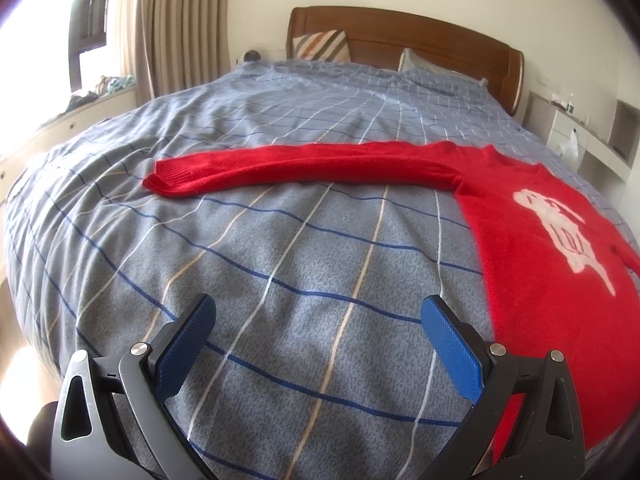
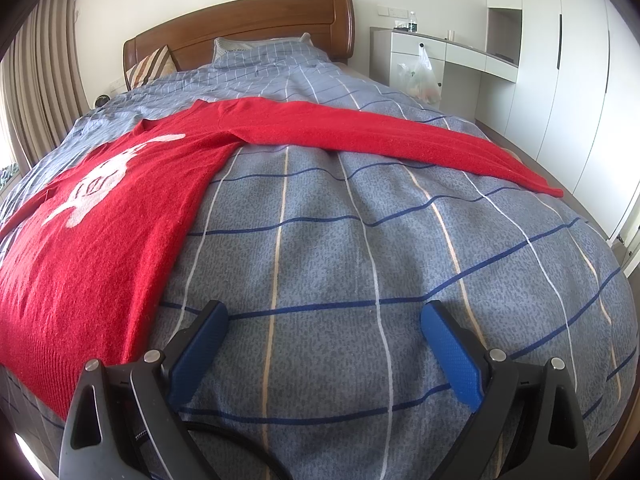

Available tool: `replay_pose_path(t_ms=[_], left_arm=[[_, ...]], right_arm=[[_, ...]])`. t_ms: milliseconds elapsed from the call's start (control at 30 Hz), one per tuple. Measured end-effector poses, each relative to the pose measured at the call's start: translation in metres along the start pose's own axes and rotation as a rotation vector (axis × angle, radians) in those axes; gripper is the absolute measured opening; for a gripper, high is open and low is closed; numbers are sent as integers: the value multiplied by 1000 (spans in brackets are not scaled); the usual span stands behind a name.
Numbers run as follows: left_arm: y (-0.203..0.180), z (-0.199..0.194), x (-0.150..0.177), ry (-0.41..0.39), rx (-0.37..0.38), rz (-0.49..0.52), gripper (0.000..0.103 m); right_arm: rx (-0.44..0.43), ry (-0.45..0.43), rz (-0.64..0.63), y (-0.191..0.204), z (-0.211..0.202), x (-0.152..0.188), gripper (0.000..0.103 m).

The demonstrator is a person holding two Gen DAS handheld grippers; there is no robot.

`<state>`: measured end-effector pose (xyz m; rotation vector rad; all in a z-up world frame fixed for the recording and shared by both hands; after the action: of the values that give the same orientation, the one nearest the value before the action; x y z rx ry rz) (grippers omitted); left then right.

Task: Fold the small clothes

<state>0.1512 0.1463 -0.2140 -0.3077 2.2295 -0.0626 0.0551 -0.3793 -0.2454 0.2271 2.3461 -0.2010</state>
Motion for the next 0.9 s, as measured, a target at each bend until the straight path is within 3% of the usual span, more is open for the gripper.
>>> replay_pose_path(t_ms=[900], left_arm=[[10, -3, -4, -10, -17, -25, 102]], right_arm=[[1, 0, -1, 0, 0, 0, 97]])
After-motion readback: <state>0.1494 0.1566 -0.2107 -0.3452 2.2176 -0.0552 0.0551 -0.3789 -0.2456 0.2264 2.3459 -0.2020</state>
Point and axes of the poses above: each gripper's, at about its wrist camera, not at the fingertips, and z roughly the way its jaws point, y to its left, x to its underside, the point moved 9 cm from there along z, roughly the way its jaws point, and after that the axes turned 7 degrees about -z, right-handed, at the moved point
